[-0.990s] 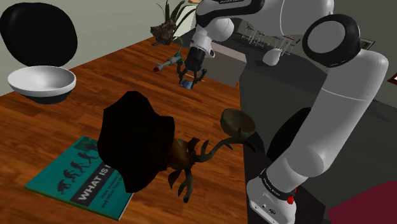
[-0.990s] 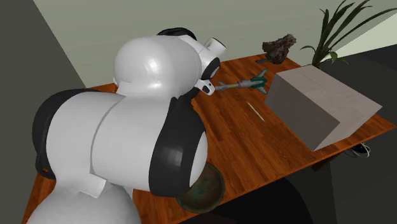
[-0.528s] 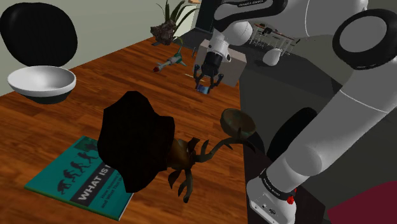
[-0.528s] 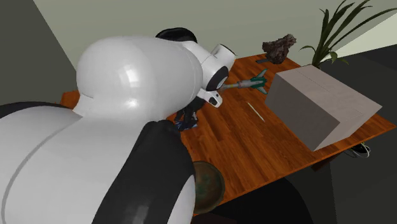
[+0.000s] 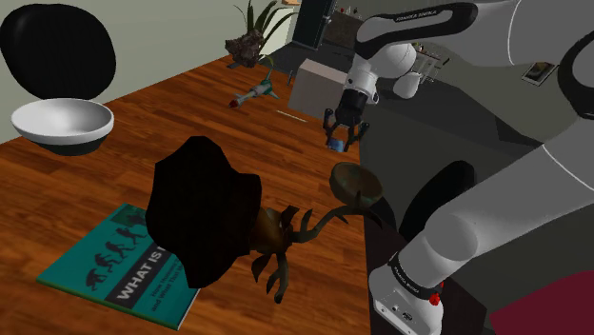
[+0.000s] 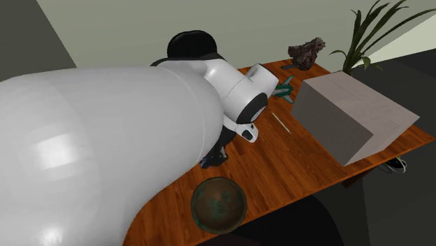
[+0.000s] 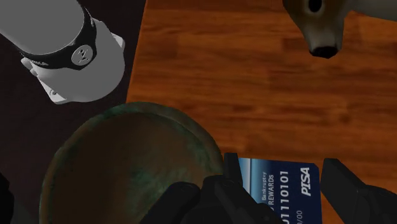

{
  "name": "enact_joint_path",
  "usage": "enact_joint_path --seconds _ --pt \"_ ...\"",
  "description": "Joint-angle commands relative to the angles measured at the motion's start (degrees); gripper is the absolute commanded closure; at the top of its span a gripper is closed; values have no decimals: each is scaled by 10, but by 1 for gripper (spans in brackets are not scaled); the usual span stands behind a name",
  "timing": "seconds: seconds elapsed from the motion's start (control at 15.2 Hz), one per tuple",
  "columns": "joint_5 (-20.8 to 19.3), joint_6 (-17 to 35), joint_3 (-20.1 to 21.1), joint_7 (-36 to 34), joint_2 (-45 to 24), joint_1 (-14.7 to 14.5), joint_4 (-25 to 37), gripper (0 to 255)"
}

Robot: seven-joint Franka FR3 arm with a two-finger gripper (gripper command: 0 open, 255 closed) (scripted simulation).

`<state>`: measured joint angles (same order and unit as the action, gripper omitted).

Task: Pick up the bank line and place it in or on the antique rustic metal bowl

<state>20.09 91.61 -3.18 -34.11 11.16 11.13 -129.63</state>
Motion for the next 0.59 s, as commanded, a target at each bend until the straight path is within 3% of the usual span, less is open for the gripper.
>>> enact_joint_path --seconds 0.0,0.53 --pt "-12 -7 -10 13 37 9 -35 255" --pt "-76 -39 -56 68 145 55 -128 255"
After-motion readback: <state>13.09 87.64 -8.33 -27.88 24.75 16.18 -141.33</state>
